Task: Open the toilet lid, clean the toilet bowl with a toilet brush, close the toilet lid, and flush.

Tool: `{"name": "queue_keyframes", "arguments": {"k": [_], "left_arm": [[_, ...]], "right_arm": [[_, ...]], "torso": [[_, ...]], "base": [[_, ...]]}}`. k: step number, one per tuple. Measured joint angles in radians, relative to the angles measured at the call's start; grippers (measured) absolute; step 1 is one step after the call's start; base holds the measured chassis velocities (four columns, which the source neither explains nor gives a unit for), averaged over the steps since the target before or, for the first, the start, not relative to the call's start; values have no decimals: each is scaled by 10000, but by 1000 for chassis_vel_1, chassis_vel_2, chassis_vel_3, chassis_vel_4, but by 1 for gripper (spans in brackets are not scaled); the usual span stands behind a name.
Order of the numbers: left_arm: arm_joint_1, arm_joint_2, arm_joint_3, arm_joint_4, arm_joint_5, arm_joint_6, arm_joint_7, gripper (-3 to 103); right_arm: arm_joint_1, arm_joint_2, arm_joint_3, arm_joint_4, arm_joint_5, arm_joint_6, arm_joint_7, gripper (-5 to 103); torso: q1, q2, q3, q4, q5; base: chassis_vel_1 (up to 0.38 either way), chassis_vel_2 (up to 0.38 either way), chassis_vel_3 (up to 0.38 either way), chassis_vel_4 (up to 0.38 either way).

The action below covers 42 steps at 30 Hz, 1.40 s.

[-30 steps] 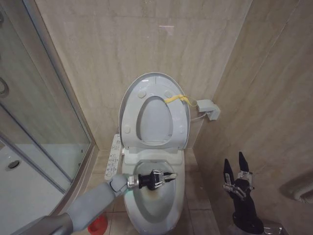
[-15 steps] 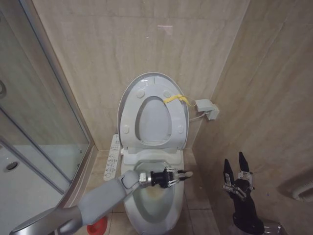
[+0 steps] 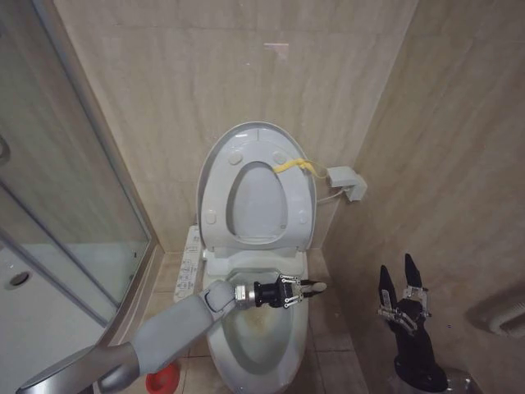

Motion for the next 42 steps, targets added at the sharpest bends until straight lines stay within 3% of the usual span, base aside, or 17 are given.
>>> {"name": "queue_keyframes", "arguments": {"k": [2, 3, 5, 8, 10, 16, 19, 22, 25, 28, 31, 35, 37, 42], "left_arm": [[106, 98, 27, 273, 116, -62, 53, 20], [266, 234, 29, 610, 264, -138, 125, 20], [389, 238, -138, 697, 373, -201, 187, 20], [390, 216, -193, 618, 371, -196, 187, 20], [51, -167, -300, -319, 17, -59, 63, 20], [572, 188, -483, 732, 212, -123, 79, 20], [422, 103, -543, 244, 11, -41, 42, 20], [185, -125, -501, -225, -202, 71, -71, 20], [384, -32, -374, 187, -183, 64, -32, 20], [702, 227, -331, 741, -236, 116, -74, 20], [563, 176, -327, 316, -542, 262, -198, 20], [126, -82, 25, -531, -897, 392, -339, 20], [126, -82, 117, -490, -891, 393, -336, 20], [624, 196, 30, 425, -441, 262, -228, 20]], "right_arm": [[-9, -10, -24, 0, -1, 0, -1, 100], [-10, -43, -70, 9, 5, 0, -1, 100], [-15, -86, -69, 16, 25, 0, -5, 100], [-15, -90, -60, 15, 31, 0, -6, 100], [63, -12, 8, -133, 30, 10, -20, 100], [-60, -23, -122, 48, 2, 19, -51, 100], [-67, -3, -84, 67, -1, 18, -52, 100], [-7, 90, -77, -26, -45, 19, -55, 100], [-31, 96, -99, -29, -60, 23, -64, 100], [-133, 46, -78, 108, -40, 37, -75, 100], [-140, 36, 14, 130, -35, 38, -74, 100], [-59, 144, 41, 44, -105, 38, -74, 100], [-35, 157, 20, 6, -127, 38, -72, 100], [-154, 93, 3, 41, -124, 70, -110, 100]], "torso": [[0, 0, 0, 6, -2], [0, -2, 2, 25, 2], [0, -2, 2, 34, -3], [0, -2, 2, 34, -2], [-1, 0, -2, -5, -2], [0, -2, 2, 33, 0], [-1, -1, 1, 25, -2], [-1, 1, -1, -4, -2], [0, -1, 1, 3, -1], [0, -1, 2, 33, -1], [-1, -1, 1, 32, -1], [-2, 1, -2, -3, -3], [-1, 0, -1, -3, 0], [0, -2, 3, 29, 0]], "base": [[0, 0, 0, 0], [0, 0, 0, 0], [30, 21, 5, 25], [59, 44, 10, 49], [0, 0, 0, 0], [12, 1, 5, 14], [17, 18, -3, 5], [0, 0, 0, 0], [0, 0, 0, 0], [0, 0, 0, 0], [21, 7, 8, 6], [-17, -9, -4, -8], [-68, -37, -26, -22], [-22, -10, -2, -1]]}}
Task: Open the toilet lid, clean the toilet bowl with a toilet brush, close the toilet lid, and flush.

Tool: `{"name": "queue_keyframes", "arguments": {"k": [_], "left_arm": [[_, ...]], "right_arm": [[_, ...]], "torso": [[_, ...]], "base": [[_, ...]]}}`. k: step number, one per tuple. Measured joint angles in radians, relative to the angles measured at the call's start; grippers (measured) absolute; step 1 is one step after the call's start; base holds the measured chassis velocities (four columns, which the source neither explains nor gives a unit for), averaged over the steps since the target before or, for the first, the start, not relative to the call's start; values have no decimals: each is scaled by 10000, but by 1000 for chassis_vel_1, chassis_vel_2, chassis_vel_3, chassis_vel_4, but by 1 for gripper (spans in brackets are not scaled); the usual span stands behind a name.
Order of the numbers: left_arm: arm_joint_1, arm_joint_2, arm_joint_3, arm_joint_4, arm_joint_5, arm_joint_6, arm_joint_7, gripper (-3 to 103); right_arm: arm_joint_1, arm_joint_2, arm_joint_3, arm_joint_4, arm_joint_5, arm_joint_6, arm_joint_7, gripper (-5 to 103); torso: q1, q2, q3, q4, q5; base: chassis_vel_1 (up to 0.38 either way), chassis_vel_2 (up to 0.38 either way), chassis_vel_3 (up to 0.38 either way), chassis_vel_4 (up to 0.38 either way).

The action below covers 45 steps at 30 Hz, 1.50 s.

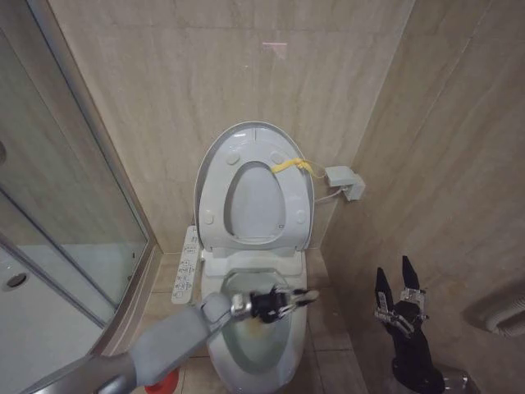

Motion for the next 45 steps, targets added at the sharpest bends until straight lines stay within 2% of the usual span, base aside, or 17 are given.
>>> {"name": "queue_keyframes", "arguments": {"k": [3, 4, 5, 8, 12, 13, 16, 18, 20, 22, 25, 27, 29, 33, 36, 39, 45], "left_arm": [[-78, 31, -171, -222, -98, 15, -23, 20], [-217, -26, -170, -495, -221, 52, -52, 20], [-432, -137, -159, -789, -355, 83, -89, 20], [-629, -214, -33, -866, -441, 91, -101, 20], [-509, -15, 161, 68, -340, 46, -59, 20], [-473, 18, 157, 313, -273, -17, 20, 20], [-517, -87, 93, -30, -414, 5, 3, 20], [-704, -343, 51, -631, -617, 103, -96, 20], [-737, -379, 130, -682, -593, 98, -94, 20], [-637, -321, 204, -389, -457, 32, -43, 20], [-247, -103, 34, 286, -19, -163, 160, 20], [-215, -95, -81, 279, 4, -175, 173, 20], [-461, -209, -153, -411, -273, -46, 81, 20], [-642, -374, -148, -872, -402, 63, -31, 20], [-365, -307, -247, -208, -100, -6, 75, 20], [-135, -131, -463, 370, -5, -69, 254, 20], [-309, -349, -750, -682, -228, 70, 227, 20]], "right_arm": [[1, -54, 51, 54, 55, -9, 11, 100], [13, -51, 91, 54, 66, -13, 15, 100], [43, -38, 120, 29, 69, -15, 24, 100], [106, -26, 119, -44, 57, -19, 33, 100], [93, -60, 42, -32, 53, -22, 35, 100], [97, -94, 28, -32, 53, -29, 40, 100], [121, -129, 70, -45, 76, -34, 41, 100], [171, -101, 146, -127, 92, -35, 49, 100], [194, -74, 143, -162, 88, -31, 48, 100], [196, -70, 110, -166, 80, -31, 44, 100], [202, -143, 62, -167, 85, -31, 51, 100], [204, -180, 76, -173, 100, -33, 50, 100], [203, -194, 172, -184, 146, -32, 52, 100], [223, -139, 205, -248, 159, -21, 35, 100], [201, -133, 174, -268, 161, -7, 17, 100], [139, -178, 143, -149, 225, -6, 3, 100], [174, -261, 228, -345, 316, 17, -55, 100]], "torso": [[-2, 1, -2, 0, 0], [-1, 0, -1, -5, -2], [-1, 2, -3, -23, -3], [-2, 3, -4, -32, -1], [0, 1, -1, -15, -2], [1, 0, 0, 3, 5], [0, 0, -1, 4, -3], [-1, 1, -3, -26, -3], [-1, 3, -4, -33, -3], [0, 2, -3, -31, 0], [0, 1, 0, 0, 2], [0, 0, 0, 4, 0], [-1, 1, -2, -9, -1], [-2, 3, -4, -32, -3], [0, 1, -1, -24, -1], [0, 0, 0, 5, 0], [-1, 2, -3, -24, -2]], "base": [[38, 15, -2, -8], [0, 0, 0, 0], [0, 0, 0, 0], [0, 0, 0, 0], [-16, -9, 1, -6], [0, 0, 0, 0], [0, 0, 0, 0], [0, 0, 0, 0], [0, 0, 0, 0], [-70, -40, -5, -22], [0, 0, 0, 0], [32, 26, 18, 13], [32, 26, 2, 1], [-12, -13, -9, -7], [0, 0, 0, 0], [0, 0, 0, 0], [0, 0, 0, 0]]}}
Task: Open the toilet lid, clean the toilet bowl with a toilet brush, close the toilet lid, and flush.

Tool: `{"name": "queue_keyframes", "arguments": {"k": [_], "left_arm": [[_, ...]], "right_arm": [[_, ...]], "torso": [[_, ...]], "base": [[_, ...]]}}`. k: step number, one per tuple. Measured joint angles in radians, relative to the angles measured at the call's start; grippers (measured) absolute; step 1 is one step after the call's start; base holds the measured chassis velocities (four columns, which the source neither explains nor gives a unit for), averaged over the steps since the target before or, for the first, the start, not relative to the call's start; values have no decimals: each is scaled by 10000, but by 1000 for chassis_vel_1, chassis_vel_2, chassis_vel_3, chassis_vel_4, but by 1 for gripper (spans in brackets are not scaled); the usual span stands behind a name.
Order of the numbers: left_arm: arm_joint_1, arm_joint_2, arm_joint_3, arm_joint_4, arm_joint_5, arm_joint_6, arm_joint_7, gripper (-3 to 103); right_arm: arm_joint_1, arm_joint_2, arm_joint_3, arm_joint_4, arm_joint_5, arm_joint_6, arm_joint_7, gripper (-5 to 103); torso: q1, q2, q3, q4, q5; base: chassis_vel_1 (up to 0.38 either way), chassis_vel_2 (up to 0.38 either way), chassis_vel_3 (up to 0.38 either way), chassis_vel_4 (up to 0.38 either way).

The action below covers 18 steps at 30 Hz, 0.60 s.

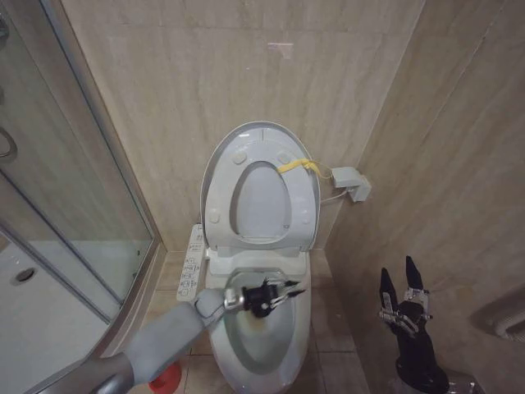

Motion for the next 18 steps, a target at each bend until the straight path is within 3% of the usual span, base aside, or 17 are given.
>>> {"name": "queue_keyframes", "arguments": {"k": [3, 7, 10, 11, 13, 18], "left_arm": [[81, 17, 124, 322, 140, -28, 77, 20], [381, 202, -7, 1299, 344, -300, 254, 20], [326, 187, -82, 859, 126, -244, 190, 20], [104, 92, 72, 283, -111, -87, 36, 20], [-185, -22, 383, -152, -246, 69, -101, 20], [-107, 31, 634, 882, 113, 13, -68, 20]], "right_arm": [[144, -28, 105, -103, 69, 1, 34, 100], [114, -21, 16, -117, 52, 3, 20, 100], [101, -31, -2, -137, -22, 8, 0, 100], [102, -14, 43, -134, -57, 7, 2, 100], [115, 24, 66, -113, -87, 0, 9, 100], [85, 24, 13, -71, -113, 0, 8, 100]], "torso": [[0, 0, 0, -5, 1], [1, -2, 3, 23, 4], [0, -1, 2, 28, 1], [1, -1, 1, 8, 0], [-2, 2, -3, -9, -2], [1, 0, 2, 4, 1]], "base": [[0, 0, 0, 0], [0, 0, 0, 0], [0, 0, 0, 0], [0, 0, 0, 0], [0, 0, 0, 0], [-20, -13, -1, -2]]}}
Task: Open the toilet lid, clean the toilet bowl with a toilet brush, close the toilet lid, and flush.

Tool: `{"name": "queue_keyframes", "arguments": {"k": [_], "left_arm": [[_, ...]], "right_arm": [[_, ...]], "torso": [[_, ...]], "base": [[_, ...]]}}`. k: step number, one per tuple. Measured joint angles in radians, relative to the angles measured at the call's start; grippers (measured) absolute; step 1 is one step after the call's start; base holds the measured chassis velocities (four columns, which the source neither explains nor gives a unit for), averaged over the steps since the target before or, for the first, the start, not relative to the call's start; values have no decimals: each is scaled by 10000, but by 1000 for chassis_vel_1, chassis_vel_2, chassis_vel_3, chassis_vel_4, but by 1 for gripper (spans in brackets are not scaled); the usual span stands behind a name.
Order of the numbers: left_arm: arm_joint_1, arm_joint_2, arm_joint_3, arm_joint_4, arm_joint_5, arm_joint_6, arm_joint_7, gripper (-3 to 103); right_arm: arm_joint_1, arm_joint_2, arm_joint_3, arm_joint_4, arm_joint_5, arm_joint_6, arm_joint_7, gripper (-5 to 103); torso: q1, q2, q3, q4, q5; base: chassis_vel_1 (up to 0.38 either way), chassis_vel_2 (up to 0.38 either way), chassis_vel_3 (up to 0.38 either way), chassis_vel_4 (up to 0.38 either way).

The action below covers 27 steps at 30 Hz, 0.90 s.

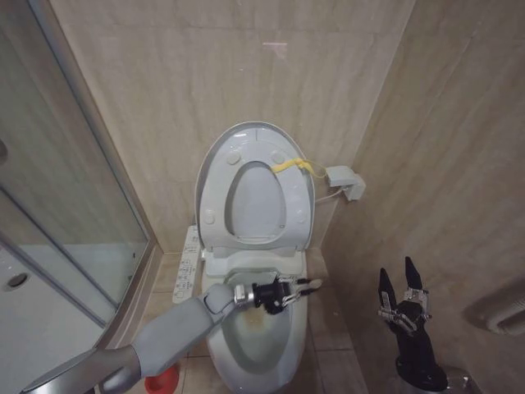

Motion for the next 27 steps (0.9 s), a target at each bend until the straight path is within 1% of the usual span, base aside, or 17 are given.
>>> {"name": "queue_keyframes", "arguments": {"k": [2, 4, 5, 6, 7, 9, 10, 11, 13, 15, 16, 18, 20, 22, 24, 25, 27], "left_arm": [[84, 12, -212, 396, 117, -75, 100, 20], [72, -29, -360, 240, 45, -40, 79, 20], [-13, -154, -459, -196, -109, 58, 7, 20], [-86, -250, -489, -418, -181, 109, -39, 20], [-130, -319, -496, -558, -232, 139, -74, 20], [-123, -345, -432, -577, -243, 151, -78, 20], [6, -303, -399, -353, -139, 127, -36, 20], [195, -228, -448, -76, 7, 75, 19, 20], [500, -148, -728, 343, 166, 24, 54, 20], [553, -156, -855, 269, 149, 31, 40, 20], [523, -168, -853, -75, 23, 71, 4, 20], [308, -197, -656, -856, -177, 165, -74, 20], [260, -181, -592, -998, -169, 174, -78, 20], [289, -124, -552, -844, -4, 155, -46, 20], [432, -35, -568, -346, 205, 79, 0, 20], [589, 39, -653, 75, 363, 20, 57, 20], [624, 47, -738, 207, 422, -9, 69, 20]], "right_arm": [[-40, -18, -24, 53, -4, 0, -4, 100], [-48, -29, -11, 61, 0, 1, -10, 100], [-44, -32, 33, 44, 15, 3, -16, 100], [-28, -27, 75, 3, 18, 6, -24, 100], [4, -17, 112, -51, 21, 9, -30, 100], [47, -10, 121, -96, 21, 11, -35, 100], [48, -3, 106, -105, 21, 13, -43, 100], [22, -5, 69, -91, 24, 17, -50, 100], [6, -25, 2, -59, 23, 17, -56, 100], [12, -32, -19, -57, 17, 16, -57, 100], [22, -29, -19, -67, 11, 16, -57, 100], [45, 21, -14, -102, -31, 15, -58, 100], [54, 41, -23, -105, -48, 16, -58, 100], [47, 65, -71, -105, -88, 16, -71, 100], [32, 69, -107, -83, -112, 12, -99, 100], [23, 49, -161, -20, -125, -5, -101, 100], [7, 36, -170, 32, -127, -13, -101, 100]], "torso": [[0, -1, 2, 22, 3], [1, -1, 0, 22, 1], [-1, 0, -1, 16, 0], [0, 0, -2, -1, -1], [0, 1, -3, -8, -2], [-2, 1, -3, -13, -2], [0, 0, -2, -12, 1], [1, 0, 0, -5, 0], [0, -1, 1, 20, 3], [0, -1, 0, 23, 2], [-1, 0, -1, 22, 0], [-1, 0, -2, -6, -3], [-2, 1, -3, -9, -3], [0, 1, -2, -11, 0], [0, 0, -1, -3, 0], [0, 0, 0, 17, 1], [0, -1, 1, 22, 1]], "base": [[0, 0, 0, 0], [0, 0, 0, 0], [0, 0, 0, 0], [0, 0, 0, 0], [0, 0, 0, 0], [0, 0, 0, 0], [0, 0, 0, 0], [0, 0, 0, 0], [0, 0, 0, 0], [0, 0, 0, 0], [0, 0, 0, 0], [0, 0, 0, 0], [0, 0, 0, 0], [-37, -51, -5, -29], [-18, -25, 0, 3], [0, 0, 0, 0], [0, 0, 0, 0]]}}
